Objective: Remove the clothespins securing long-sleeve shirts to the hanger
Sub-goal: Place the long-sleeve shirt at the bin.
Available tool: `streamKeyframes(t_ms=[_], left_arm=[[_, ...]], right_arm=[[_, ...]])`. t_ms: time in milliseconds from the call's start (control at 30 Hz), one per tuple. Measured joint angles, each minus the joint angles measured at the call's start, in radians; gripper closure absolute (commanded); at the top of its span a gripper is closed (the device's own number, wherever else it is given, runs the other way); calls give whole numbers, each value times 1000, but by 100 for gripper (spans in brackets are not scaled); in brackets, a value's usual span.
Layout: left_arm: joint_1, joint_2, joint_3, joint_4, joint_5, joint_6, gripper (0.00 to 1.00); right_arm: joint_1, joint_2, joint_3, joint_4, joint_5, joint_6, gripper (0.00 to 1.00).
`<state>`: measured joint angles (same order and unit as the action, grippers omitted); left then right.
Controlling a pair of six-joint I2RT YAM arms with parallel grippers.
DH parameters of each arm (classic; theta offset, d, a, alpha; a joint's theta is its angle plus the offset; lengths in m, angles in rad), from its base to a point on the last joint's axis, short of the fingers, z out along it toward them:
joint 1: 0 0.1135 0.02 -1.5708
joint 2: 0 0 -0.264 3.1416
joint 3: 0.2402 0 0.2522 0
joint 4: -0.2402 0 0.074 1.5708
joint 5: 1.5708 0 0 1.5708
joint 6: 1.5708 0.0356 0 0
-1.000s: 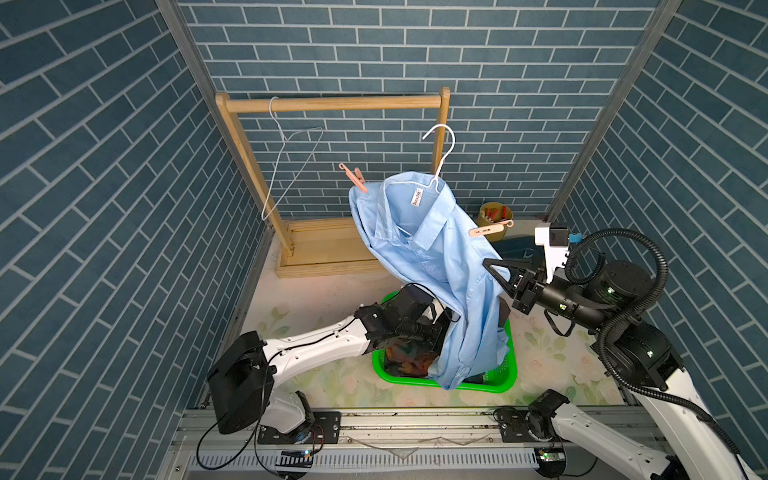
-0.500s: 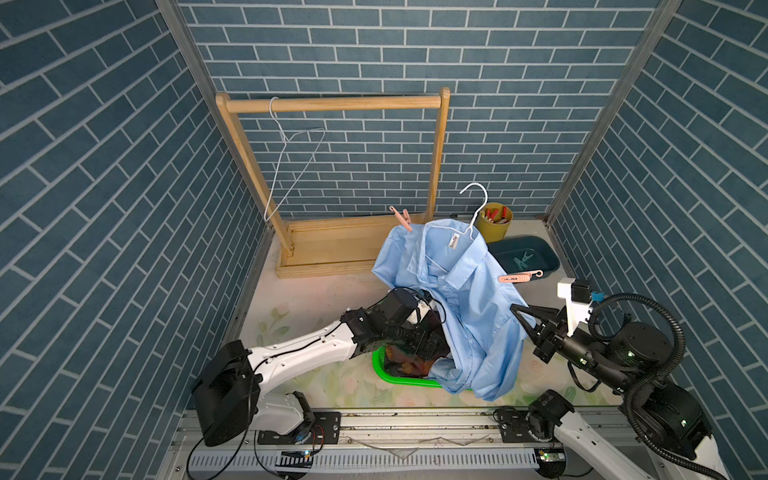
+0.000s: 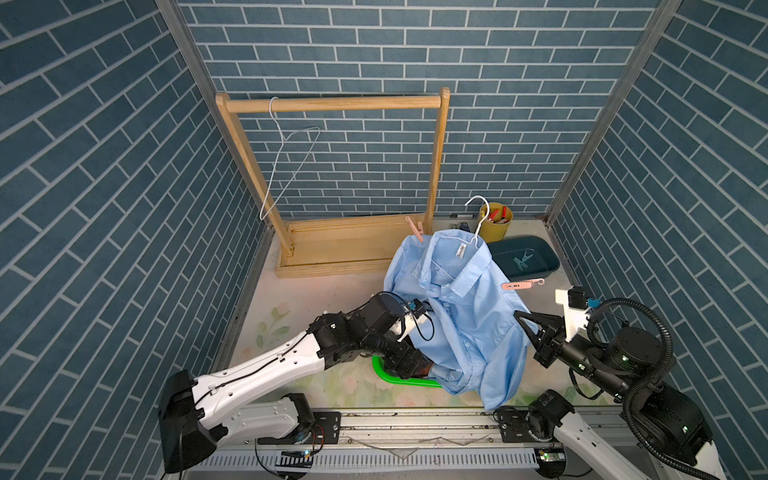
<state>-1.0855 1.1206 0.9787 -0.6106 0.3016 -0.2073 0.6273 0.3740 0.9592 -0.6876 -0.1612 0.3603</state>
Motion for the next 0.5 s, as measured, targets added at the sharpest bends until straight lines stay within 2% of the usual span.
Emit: streamKeyframes(t_ms=[133, 267, 367, 500], left_arm=[[-184, -2, 34, 61, -85, 14, 0], [-304, 23, -46, 261, -228, -2, 0], [-348, 131, -61, 405, -301, -7, 0], [-359, 309, -44, 559, -335, -27, 0]], right_arm=[[0, 19, -2, 11, -1, -3, 100], [0, 39, -4, 30, -1, -3, 100], [0, 46, -5, 40, -3, -3, 100], [0, 55, -5, 53, -10, -3, 100]])
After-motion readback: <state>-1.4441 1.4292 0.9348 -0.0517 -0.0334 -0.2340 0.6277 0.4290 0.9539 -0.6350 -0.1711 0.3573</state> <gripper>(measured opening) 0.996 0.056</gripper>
